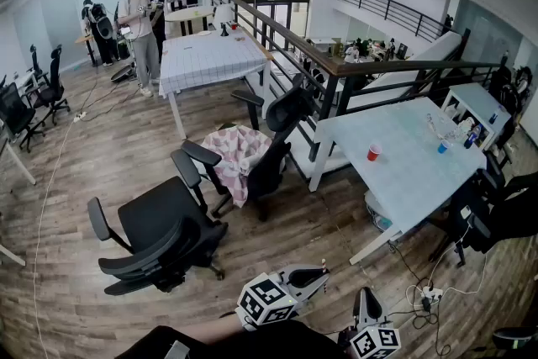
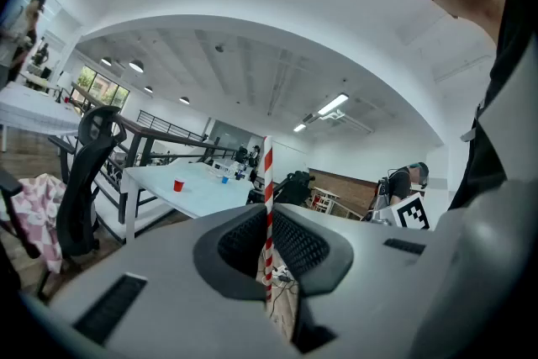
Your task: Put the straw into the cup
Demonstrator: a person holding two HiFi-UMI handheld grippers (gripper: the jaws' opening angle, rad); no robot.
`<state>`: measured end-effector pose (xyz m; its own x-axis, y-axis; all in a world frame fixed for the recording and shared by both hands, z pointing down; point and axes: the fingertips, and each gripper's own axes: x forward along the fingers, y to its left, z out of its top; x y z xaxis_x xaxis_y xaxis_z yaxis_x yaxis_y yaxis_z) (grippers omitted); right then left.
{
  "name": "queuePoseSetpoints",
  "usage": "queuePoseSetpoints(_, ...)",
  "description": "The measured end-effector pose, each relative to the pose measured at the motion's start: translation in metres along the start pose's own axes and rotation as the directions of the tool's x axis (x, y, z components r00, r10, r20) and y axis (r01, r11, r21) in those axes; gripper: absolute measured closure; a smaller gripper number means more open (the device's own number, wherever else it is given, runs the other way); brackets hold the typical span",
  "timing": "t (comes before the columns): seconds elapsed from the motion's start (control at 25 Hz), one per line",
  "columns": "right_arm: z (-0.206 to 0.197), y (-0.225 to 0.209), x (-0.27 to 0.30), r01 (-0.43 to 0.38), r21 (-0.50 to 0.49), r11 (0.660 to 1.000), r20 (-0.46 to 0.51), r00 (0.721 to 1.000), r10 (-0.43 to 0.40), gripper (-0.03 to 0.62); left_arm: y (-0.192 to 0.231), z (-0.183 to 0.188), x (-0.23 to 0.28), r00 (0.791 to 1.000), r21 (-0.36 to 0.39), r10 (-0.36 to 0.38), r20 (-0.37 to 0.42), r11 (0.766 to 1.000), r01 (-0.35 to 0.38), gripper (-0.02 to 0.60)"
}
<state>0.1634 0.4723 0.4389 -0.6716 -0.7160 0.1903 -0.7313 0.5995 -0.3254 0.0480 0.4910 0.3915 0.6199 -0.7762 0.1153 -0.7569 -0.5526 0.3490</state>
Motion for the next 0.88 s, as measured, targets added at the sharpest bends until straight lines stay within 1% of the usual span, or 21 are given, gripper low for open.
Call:
queuePoseSetpoints(0.2,0.008,-0.001,0.001,0.005,-0.011,1.000,0.021,1.000,-0.005,0.548,-0.002,0.009,0.002,1.000,0.044,-0.003,0.011,0.999,0.002,0.548)
queuePoseSetpoints(0.44,0.019,0.001,0.004,0.025,-0.027,0.999,0.023,0.999,-0.024,0.548,0.003,0.020,0.004,0.999,0.055,-0.020,0.025,0.998,0.019,0.548)
queuePoseSetpoints(0.6,0.026,-0.002,0.006,0.038,-0.003,0.999,0.044,0.998,-0.038,0.546,0.009,0.022,0.009,0.999,0.050,-0.031,0.029,0.998,0.030,0.548)
queuePoseSetpoints(0.76,0.012,0.000,0.010,0.071,0.026,0.997,0.004,0.997,-0.071,0.546,0.013,0.017,0.005,0.999,0.040,-0.047,0.004,0.998,0.047,0.548)
queuePoseSetpoints(0.88,0.012,0.002,0.031,0.075,0.053,0.996,-0.017,0.997,-0.074,0.546,0.034,0.024,0.003,0.999,0.032,-0.047,-0.003,0.998,0.047,0.548)
